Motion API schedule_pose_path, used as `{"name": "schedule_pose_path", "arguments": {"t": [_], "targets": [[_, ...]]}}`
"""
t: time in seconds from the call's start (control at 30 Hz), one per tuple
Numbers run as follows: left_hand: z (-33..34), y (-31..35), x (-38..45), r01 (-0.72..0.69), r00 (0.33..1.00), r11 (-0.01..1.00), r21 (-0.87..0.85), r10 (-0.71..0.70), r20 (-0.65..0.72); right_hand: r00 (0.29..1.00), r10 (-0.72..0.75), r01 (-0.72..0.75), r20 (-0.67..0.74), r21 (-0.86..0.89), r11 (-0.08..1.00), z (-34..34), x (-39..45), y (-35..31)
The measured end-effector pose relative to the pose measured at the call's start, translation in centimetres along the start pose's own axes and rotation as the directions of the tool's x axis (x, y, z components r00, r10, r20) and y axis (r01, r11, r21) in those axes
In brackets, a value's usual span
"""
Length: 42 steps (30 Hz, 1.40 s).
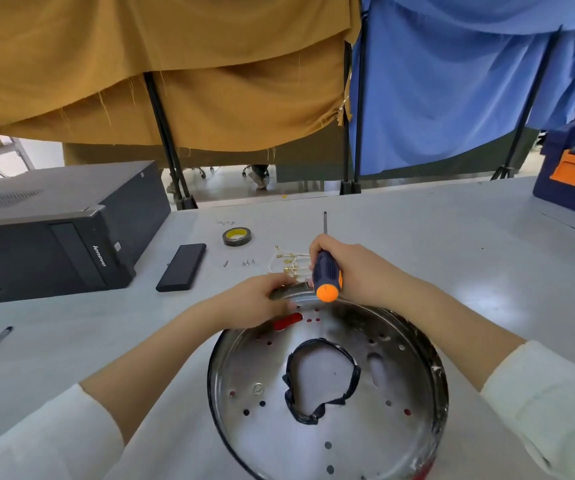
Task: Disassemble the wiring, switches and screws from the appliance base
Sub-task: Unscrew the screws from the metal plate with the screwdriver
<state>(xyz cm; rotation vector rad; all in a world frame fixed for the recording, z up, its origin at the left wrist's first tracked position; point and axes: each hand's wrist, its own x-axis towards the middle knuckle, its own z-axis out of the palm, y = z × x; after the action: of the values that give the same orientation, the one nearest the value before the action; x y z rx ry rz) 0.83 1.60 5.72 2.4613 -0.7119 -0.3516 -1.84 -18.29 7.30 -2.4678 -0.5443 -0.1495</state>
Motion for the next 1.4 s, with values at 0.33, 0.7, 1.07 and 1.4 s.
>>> {"name": "schedule_pose_path", "arguments": {"t": [0.33,0.7,1.07,1.4], "targets": [[1.0,-0.7,-2.5,0.195,0.968,0.981,-0.012,-0.195,-0.159,0.981,0.166,-0.132,0.099,-0.286,0.949,-1.5,-3.9,2.1],[0.7,0.2,-4.7,0.249,0.958,0.968,0.007,-0.245,-0.150,0.983,0.100,-0.052,0.155,-0.285,0.957,-1.1,-3.4,2.9],[1.6,2.1,-1.1,0.137,0.982,0.945,0.298,-0.091,-0.164,0.975,0.024,0.029,0.223,-0.229,0.973,-1.9,-2.8,1.9],[2.4,1.8,-3.4,0.315,0.945,0.869,0.381,-0.248,-0.214,0.983,0.098,-0.054,0.155,-0.269,0.962,-2.3,-3.2,2.6]]}}
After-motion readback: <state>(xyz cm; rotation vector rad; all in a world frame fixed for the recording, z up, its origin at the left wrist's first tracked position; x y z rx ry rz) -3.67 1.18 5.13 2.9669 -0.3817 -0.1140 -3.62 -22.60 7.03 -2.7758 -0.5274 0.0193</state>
